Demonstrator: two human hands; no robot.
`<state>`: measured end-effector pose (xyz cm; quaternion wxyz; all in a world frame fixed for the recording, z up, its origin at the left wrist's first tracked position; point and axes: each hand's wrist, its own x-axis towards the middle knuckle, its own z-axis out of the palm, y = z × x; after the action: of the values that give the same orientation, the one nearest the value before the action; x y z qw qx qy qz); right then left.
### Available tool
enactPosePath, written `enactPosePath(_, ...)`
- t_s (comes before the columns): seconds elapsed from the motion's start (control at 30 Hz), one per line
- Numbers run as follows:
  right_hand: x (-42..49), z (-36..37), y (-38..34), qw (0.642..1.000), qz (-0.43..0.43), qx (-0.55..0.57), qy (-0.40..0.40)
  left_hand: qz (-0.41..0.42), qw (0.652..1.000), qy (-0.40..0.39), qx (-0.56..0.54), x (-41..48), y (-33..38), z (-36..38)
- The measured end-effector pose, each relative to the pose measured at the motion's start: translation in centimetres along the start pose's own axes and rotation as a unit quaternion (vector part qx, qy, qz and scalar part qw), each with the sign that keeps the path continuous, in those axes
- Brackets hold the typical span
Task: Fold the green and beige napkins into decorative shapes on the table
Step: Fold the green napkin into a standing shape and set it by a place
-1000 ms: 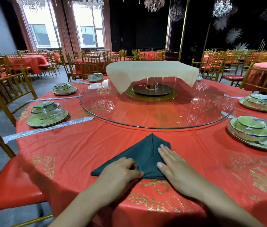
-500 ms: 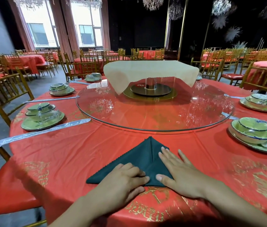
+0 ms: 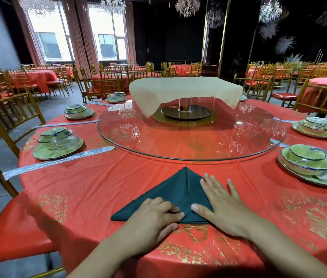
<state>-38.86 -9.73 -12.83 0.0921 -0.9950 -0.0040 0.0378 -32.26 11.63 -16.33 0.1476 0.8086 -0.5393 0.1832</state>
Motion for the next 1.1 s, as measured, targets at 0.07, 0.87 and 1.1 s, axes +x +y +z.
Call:
enactPosePath(0.07,-1.3,0.9,-1.7,0.993,-0.060,-0.044,0.097,0.007,1.000,0.002,0.023,0.1,0.1,-0.1)
enactPosePath(0.87,-3.4,2.0,-3.5,0.991,-0.136,-0.011,-0.012,-0.454,0.874,-0.150,0.081,-1.0,-0.6,-4.7)
enactPosePath(1.1,-3.5,1.5,-4.3,0.991,-0.127,-0.027,-0.016,-0.484,0.854,-0.190,-0.019,1.2,-1.8,-5.7)
